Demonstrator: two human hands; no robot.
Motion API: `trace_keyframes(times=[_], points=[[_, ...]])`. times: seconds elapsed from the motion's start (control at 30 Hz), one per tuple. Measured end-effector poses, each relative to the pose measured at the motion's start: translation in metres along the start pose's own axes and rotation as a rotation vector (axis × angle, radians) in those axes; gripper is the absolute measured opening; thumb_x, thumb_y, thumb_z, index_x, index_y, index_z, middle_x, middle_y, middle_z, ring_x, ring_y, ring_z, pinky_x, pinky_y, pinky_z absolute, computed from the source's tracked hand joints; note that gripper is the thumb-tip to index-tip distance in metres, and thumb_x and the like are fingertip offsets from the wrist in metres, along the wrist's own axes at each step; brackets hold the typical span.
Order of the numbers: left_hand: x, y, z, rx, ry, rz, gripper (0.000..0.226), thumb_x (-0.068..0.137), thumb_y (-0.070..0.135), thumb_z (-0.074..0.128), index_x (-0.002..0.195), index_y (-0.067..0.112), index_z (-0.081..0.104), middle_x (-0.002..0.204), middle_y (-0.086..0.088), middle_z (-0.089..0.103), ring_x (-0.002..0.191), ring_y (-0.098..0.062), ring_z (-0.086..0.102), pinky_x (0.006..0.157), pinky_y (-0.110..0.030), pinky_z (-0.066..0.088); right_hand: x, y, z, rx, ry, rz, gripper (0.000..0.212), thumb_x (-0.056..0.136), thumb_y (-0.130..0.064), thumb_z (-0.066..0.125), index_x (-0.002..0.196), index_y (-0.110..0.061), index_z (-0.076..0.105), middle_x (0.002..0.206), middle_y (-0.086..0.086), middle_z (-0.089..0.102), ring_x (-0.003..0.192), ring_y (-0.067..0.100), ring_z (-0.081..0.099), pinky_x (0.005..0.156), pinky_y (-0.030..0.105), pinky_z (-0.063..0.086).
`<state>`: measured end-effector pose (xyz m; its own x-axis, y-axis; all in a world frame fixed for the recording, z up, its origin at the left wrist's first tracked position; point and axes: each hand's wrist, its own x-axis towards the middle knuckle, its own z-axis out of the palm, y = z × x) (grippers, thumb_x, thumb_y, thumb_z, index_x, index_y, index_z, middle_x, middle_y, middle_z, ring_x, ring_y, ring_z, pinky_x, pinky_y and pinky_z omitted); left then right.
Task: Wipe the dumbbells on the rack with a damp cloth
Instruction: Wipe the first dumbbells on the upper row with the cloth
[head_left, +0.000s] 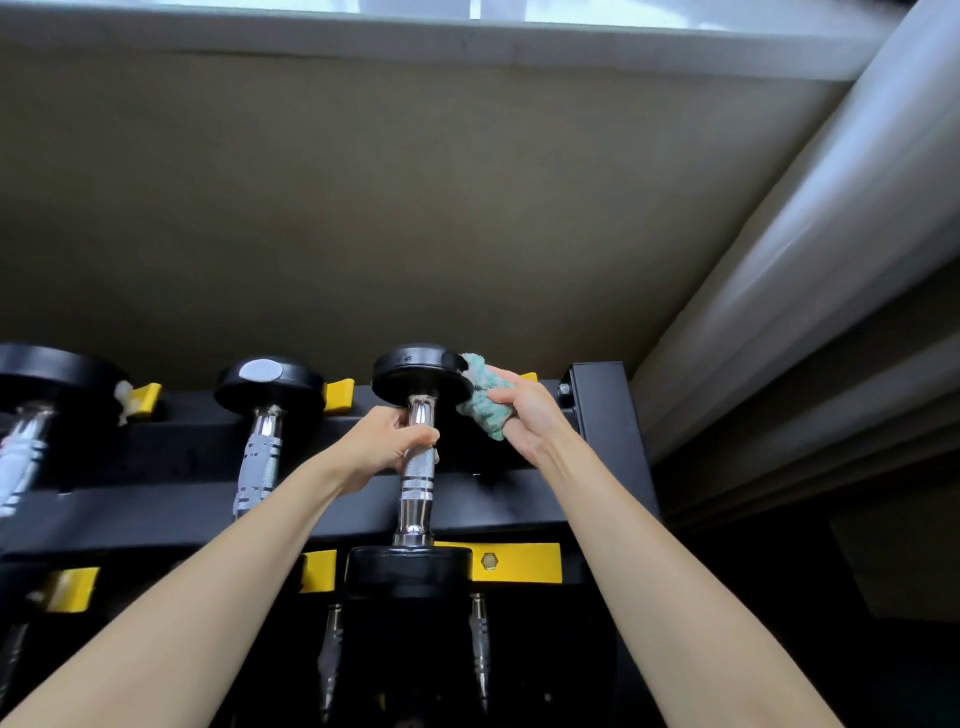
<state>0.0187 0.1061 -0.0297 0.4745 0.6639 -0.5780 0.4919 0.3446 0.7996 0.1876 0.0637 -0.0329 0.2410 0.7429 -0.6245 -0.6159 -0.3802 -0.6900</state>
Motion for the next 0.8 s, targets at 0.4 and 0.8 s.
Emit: trace_keyframes(times=[0.4,0.8], points=[[0.011,0.003,0.030,0.131,0.135,0.009,0.016,0.080,0.012,0.062,0.074,0.011,0.047,0.066,-0.004,0.048,0.057,-0.015,0.044,0.054,-0.025,0.038,-0.020,-0.014,-0.014,0.113,0.065,-0.053,0.049,0.090,0.014,0.029,0.134,0.001,0.046,0.128,0.023,0.055,0.100,0.030,0.056,0.081,0.033,0.046],[0.023,0.007,0.059,0.263,0.229,-0.014,0.019,0.075,0.021,0.066,0.071,0.009,0.051,0.072,-0.008,0.057,0.061,-0.021,0.053,0.053,-0.025,0.042,-0.041,-0.026,-0.005,0.362,-0.121,-0.013,0.035,0.094,0.006,0.029,0.120,0.000,0.052,0.104,0.017,0.060,0.089,0.026,0.058,0.084,0.035,0.045]])
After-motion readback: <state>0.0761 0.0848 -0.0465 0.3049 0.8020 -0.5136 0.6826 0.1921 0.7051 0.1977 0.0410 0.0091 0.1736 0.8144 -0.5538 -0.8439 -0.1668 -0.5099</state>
